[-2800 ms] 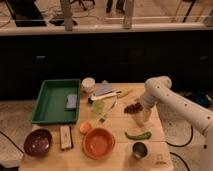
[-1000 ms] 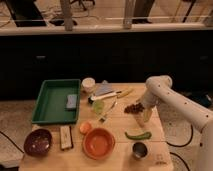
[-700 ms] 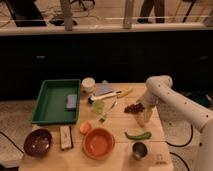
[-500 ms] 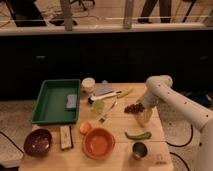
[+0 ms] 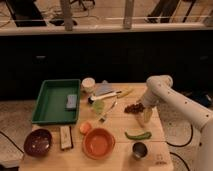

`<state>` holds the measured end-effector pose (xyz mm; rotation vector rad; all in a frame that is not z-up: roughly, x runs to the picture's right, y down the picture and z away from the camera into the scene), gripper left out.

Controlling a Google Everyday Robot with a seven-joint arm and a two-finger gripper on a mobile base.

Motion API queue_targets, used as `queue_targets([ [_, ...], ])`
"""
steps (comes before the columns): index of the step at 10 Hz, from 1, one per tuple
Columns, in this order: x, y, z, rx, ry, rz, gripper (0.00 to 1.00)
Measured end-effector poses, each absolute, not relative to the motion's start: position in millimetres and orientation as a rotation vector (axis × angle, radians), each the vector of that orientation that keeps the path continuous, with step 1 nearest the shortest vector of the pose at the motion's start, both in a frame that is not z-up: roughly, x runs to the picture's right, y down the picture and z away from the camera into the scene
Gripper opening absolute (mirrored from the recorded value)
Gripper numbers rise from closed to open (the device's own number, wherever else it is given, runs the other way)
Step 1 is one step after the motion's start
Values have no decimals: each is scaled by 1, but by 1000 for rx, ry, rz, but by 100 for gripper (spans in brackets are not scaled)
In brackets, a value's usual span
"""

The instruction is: Place grapes in red bowl

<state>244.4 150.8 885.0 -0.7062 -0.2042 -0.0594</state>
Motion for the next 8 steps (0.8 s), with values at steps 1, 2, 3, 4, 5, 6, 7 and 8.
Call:
queue_targets([
  [1, 245, 151, 885, -708, -204, -57, 80],
  [2, 245, 151, 884, -712, -205, -51, 80],
  [3, 245, 151, 884, -714, -205, -49, 80],
  [4, 245, 152, 884, -717, -204, -46, 80],
  [5, 244, 152, 884, -719, -204, -45, 80],
  [6, 244, 152, 884, -721, -203, -43, 80],
  [7, 244, 152, 884, -721, -202, -41, 80],
  [8, 243, 151, 883, -723, -202, -39, 80],
])
